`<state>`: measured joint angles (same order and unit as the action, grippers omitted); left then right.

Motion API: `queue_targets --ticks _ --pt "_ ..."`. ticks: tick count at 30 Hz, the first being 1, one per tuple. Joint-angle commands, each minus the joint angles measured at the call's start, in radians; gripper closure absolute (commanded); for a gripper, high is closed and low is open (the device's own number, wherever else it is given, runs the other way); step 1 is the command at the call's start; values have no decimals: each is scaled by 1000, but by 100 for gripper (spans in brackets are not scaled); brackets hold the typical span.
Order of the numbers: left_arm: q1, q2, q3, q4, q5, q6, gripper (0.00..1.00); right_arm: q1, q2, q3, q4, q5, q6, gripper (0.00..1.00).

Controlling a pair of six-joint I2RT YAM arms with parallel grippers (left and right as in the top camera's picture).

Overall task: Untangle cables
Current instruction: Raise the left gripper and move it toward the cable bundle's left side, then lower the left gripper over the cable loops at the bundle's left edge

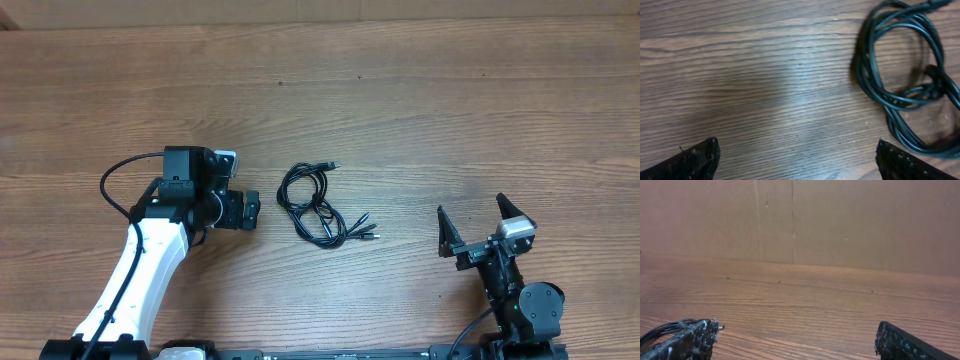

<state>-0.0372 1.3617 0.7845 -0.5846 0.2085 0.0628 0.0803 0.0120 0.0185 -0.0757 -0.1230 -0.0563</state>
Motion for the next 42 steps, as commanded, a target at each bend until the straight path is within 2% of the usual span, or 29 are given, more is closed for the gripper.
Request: queue_targets --ticks 1,9,21,25,30,42 --pt "3 7 42 -20 55 58 1 3 -9 -10 2 10 4 0" --pt "-6 7 133 -100 55 85 0 3 -9 -10 2 10 4 0" --pt "-130 9 193 -120 38 93 0 3 -9 -10 2 11 3 0" --pt "-153 27 193 -108 -37 33 1 3 -9 -10 2 10 3 0" --pt "-153 82 193 -96 -27 -34 0 3 -9 -10 2 10 4 0" --pt "-153 168 193 -91 -24 -40 0 3 -9 -10 2 10 3 0"
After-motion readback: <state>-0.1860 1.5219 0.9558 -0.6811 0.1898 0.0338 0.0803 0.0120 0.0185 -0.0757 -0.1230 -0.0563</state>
